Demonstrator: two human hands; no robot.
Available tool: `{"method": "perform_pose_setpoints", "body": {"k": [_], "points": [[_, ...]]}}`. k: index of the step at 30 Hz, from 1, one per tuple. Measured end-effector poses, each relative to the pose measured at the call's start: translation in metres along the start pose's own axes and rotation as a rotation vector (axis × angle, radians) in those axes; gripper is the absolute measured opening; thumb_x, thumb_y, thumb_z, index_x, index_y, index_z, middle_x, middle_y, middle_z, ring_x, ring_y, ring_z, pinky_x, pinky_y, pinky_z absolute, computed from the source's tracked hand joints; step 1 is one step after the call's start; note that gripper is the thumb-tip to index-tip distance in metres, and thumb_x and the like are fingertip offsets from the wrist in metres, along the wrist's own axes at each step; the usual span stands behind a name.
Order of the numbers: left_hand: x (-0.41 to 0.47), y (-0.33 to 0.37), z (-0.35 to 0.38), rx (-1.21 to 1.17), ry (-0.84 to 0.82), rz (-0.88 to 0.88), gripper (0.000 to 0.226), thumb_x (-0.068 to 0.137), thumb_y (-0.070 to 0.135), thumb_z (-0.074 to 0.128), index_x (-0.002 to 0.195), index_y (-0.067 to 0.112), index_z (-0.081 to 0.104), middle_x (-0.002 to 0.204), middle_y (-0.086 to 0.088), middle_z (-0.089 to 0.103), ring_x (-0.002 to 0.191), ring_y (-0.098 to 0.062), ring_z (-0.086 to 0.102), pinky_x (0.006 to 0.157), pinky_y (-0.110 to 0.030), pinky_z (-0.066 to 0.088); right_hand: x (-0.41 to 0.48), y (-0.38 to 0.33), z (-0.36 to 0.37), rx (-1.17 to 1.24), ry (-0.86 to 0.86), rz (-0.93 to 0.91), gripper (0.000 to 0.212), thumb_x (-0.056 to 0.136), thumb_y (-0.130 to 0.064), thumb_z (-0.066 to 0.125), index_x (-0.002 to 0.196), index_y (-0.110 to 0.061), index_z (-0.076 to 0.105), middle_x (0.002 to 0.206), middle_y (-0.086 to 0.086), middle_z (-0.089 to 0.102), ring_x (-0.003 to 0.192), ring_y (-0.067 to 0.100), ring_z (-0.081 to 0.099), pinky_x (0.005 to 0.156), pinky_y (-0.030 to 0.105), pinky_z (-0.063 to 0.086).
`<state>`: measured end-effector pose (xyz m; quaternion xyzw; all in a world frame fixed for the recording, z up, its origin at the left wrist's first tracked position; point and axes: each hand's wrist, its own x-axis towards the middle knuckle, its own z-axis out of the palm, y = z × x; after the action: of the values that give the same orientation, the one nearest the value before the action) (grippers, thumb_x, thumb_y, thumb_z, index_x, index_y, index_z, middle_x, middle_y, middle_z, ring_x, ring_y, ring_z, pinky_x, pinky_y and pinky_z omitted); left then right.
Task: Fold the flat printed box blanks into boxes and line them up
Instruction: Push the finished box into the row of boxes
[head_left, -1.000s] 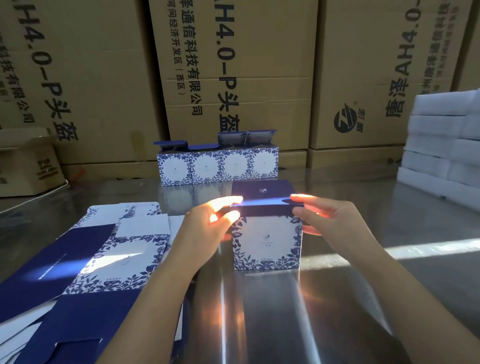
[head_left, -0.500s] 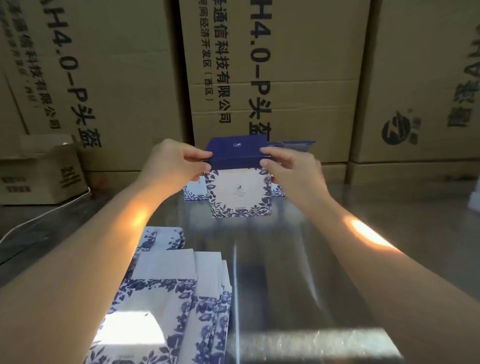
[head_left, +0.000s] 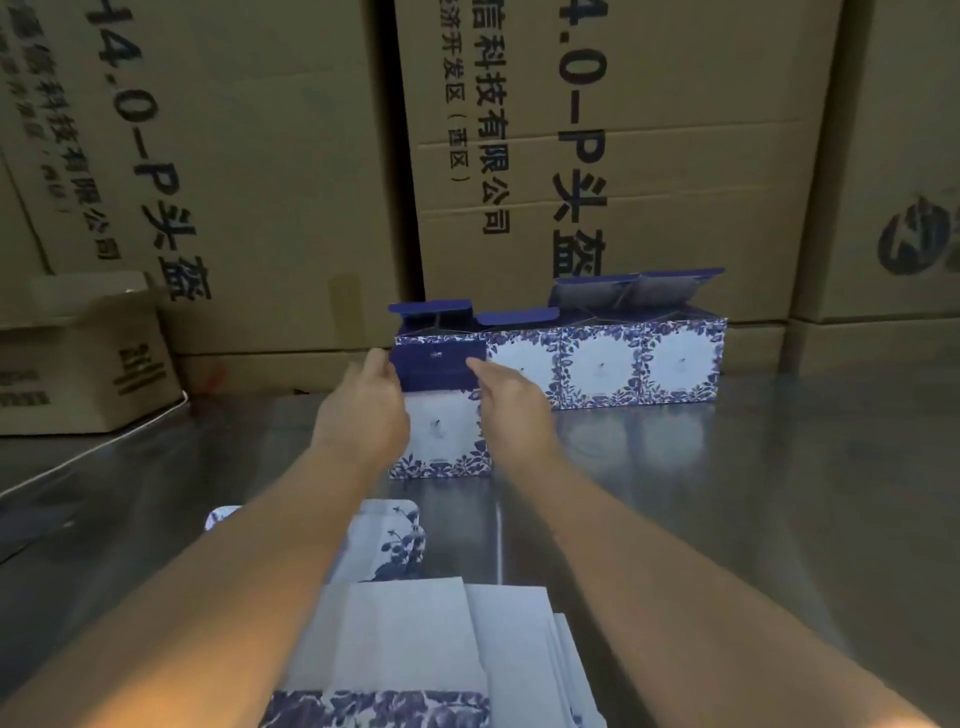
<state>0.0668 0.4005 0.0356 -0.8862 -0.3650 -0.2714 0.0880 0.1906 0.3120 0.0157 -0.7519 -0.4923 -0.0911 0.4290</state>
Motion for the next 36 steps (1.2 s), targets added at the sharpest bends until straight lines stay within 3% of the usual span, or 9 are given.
{"method": "perform_pose_setpoints", "body": {"k": [5, 11, 16, 18, 20, 24, 27, 32, 36], "points": [[0.016, -0.004, 0.019, 0.243, -0.155, -0.025, 0.074, 0.089, 0.025, 0.050, 0.147, 0.001, 0.010, 0.145, -0.012, 0.027, 0.121, -0.027, 0.043, 0.090, -0.033, 0.042, 0.031, 0.005, 0.014, -0.082, -0.089, 0.051, 0.061, 0.092, 0.007, 0.034, 0.144, -0.023, 0.041, 0.103, 0.020, 0.063, 0.094, 0.035, 0.058, 0.071, 0.036, 0.045], [0.021, -0.004, 0.025, 0.028, -0.166, -0.089, 0.080, 0.089, 0.031, 0.051, 0.151, 0.010, 0.004, 0.158, -0.005, 0.004, 0.128, -0.029, 0.041, 0.090, -0.035, 0.043, 0.043, 0.010, 0.022, -0.262, -0.071, -0.001, 0.055, 0.097, -0.004, 0.035, 0.148, -0.022, 0.031, 0.103, 0.020, 0.065, 0.094, 0.036, 0.059, 0.068, 0.032, 0.038], [0.020, -0.009, 0.021, 0.057, -0.262, -0.104, 0.089, 0.087, 0.036, 0.054, 0.151, 0.018, -0.006, 0.159, 0.004, -0.013, 0.128, -0.024, 0.043, 0.084, -0.033, 0.041, 0.042, 0.003, 0.018, -0.376, -0.117, 0.046, 0.051, 0.100, -0.021, 0.031, 0.149, -0.033, 0.023, 0.118, 0.012, 0.062, 0.103, 0.033, 0.059, 0.070, 0.032, 0.036], [0.021, -0.009, 0.014, 0.080, -0.338, -0.099, 0.094, 0.086, 0.034, 0.056, 0.150, 0.018, -0.010, 0.158, 0.004, -0.017, 0.138, -0.023, 0.030, 0.094, -0.036, 0.041, 0.043, -0.003, 0.010, -0.444, -0.201, 0.069, 0.052, 0.101, -0.026, 0.029, 0.151, -0.034, 0.016, 0.123, 0.010, 0.060, 0.106, 0.031, 0.057, 0.073, 0.034, 0.038], [0.019, -0.008, 0.004, 0.072, -0.407, -0.100, 0.098, 0.086, 0.031, 0.058, 0.149, 0.016, -0.015, 0.157, -0.001, -0.021, 0.146, -0.026, 0.001, 0.113, -0.044, 0.025, 0.041, -0.011, -0.001, -0.536, -0.321, 0.088, 0.059, 0.100, -0.033, 0.030, 0.152, -0.032, 0.002, 0.119, 0.008, 0.060, 0.104, 0.030, 0.057, 0.076, 0.035, 0.040], [0.012, -0.008, -0.027, 0.044, -0.386, -0.185, 0.102, 0.087, 0.030, 0.059, 0.147, 0.010, -0.021, 0.153, -0.016, -0.027, 0.142, -0.034, -0.020, 0.116, -0.047, 0.005, 0.028, -0.025, -0.034, -0.695, -0.423, 0.052, 0.089, 0.093, -0.058, 0.037, 0.146, -0.021, -0.024, 0.076, 0.001, 0.059, 0.070, 0.021, 0.057, 0.058, 0.030, 0.038], [-0.002, -0.009, -0.056, 0.036, -0.414, -0.245, 0.092, 0.091, 0.036, 0.054, 0.149, 0.007, -0.011, 0.154, -0.020, -0.023, 0.143, -0.037, -0.016, 0.117, -0.047, 0.005, 0.003, -0.028, -0.068, -0.736, -0.418, 0.004, 0.087, 0.092, -0.065, 0.033, 0.150, -0.022, -0.016, 0.100, 0.002, 0.064, 0.086, 0.023, 0.059, 0.060, 0.032, 0.034], [-0.062, 0.004, -0.089, -0.028, -0.428, -0.207, 0.083, 0.091, 0.040, 0.052, 0.151, 0.015, 0.001, 0.156, -0.015, -0.019, 0.144, -0.034, -0.014, 0.116, -0.048, 0.011, -0.068, -0.040, -0.127, -0.594, -0.479, 0.085, 0.078, 0.091, -0.069, 0.022, 0.152, -0.023, 0.003, 0.135, 0.009, 0.053, 0.123, 0.032, 0.049, 0.093, 0.044, 0.039], [-0.128, 0.022, -0.090, -0.009, -0.509, -0.181, 0.077, 0.093, 0.048, 0.046, 0.152, 0.018, 0.007, 0.159, -0.011, -0.009, 0.146, -0.032, -0.006, 0.116, -0.046, 0.014, -0.141, -0.043, -0.152, -0.465, -0.518, 0.112, 0.075, 0.091, -0.069, 0.025, 0.150, -0.023, 0.016, 0.135, 0.006, 0.054, 0.117, 0.028, 0.055, 0.089, 0.036, 0.042]]}}
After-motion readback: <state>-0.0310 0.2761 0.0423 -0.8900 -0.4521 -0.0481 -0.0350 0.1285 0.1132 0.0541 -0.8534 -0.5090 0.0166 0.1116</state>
